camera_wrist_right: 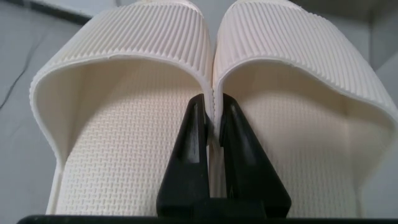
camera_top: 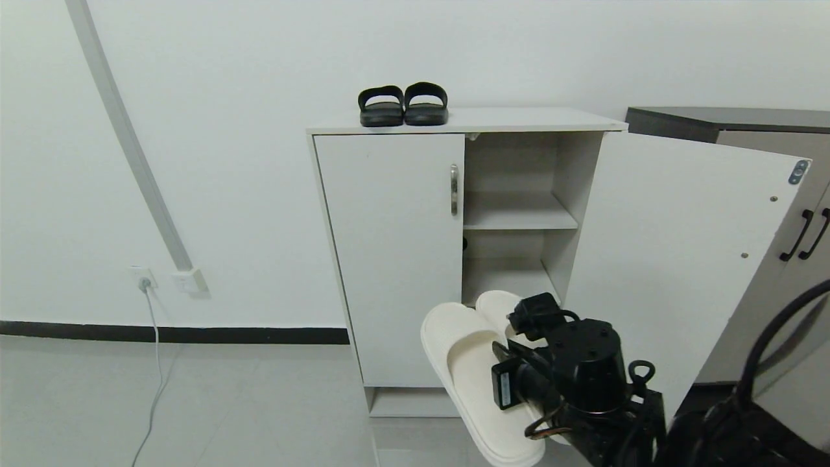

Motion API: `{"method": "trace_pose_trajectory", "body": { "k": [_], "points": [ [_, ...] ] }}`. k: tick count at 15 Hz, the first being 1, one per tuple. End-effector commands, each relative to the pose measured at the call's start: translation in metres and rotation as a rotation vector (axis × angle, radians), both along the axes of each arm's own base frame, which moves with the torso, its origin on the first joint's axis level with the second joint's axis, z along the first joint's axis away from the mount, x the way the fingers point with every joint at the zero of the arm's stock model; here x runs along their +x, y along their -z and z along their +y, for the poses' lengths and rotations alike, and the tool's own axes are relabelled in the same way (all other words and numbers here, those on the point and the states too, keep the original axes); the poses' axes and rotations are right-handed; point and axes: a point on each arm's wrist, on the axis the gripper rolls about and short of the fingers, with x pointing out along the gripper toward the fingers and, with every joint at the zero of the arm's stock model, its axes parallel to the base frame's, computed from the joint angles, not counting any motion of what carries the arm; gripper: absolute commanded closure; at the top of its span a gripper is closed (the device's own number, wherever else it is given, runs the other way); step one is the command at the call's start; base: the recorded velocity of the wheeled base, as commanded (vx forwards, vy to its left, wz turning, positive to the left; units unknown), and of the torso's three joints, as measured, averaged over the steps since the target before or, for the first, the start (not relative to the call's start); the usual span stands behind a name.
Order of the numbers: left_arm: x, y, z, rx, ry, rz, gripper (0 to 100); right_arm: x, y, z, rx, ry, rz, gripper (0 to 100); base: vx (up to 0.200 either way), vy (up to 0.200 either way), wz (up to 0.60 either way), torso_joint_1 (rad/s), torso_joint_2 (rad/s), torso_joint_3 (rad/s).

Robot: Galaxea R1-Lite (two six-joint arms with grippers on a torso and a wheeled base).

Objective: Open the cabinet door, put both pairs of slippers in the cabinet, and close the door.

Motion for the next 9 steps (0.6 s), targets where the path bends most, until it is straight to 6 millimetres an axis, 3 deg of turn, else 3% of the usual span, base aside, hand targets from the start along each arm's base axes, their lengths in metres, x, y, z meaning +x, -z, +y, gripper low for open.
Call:
{"method": "trace_pose_trajectory", "body": {
  "k": [1, 4, 9],
  "points": [
    [0.0, 0.0, 0.0, 0.001, 0.0, 0.003, 100, 0.021, 0.024, 0.031, 0.024, 0.114, 0.001, 100, 0.0, 0.0, 0.0, 0.0, 0.0, 0.0],
    [0.0, 0.0, 0.0, 0.0, -0.002, 0.003, 100, 0.034, 0.026, 0.033, 0.04, 0.225, -0.021, 100, 0.0, 0.0, 0.0, 0.0, 0.0, 0.0],
    [0.0, 0.0, 0.0, -0.002, -0.002, 0.003, 100, 0.042, 0.022, 0.033, 0.051, 0.264, -0.043, 100, 0.0, -0.2, 0.0, 0.002, 0.0, 0.003]
  ]
}}
